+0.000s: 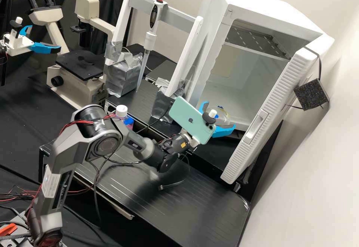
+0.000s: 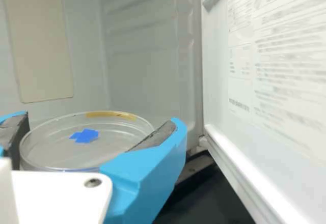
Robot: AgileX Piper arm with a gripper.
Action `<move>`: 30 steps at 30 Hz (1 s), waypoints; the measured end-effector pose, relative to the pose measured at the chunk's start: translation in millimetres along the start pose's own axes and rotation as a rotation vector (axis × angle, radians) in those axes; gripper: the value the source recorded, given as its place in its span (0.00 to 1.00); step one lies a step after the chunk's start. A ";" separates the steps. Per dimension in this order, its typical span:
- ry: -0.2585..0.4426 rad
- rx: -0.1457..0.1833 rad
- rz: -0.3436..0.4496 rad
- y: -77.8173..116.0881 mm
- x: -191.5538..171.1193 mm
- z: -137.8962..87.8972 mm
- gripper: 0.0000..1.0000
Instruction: Move the petri dish to the incubator
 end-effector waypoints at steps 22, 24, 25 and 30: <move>0.051 0.012 -0.165 -15.8 94.1 9.5 0.00; 0.048 -0.006 -0.183 -19.4 97.3 10.7 0.00; 0.053 -0.013 -0.190 -21.3 98.8 8.8 0.00; 0.053 -0.025 -0.206 -27.9 104.3 11.3 0.00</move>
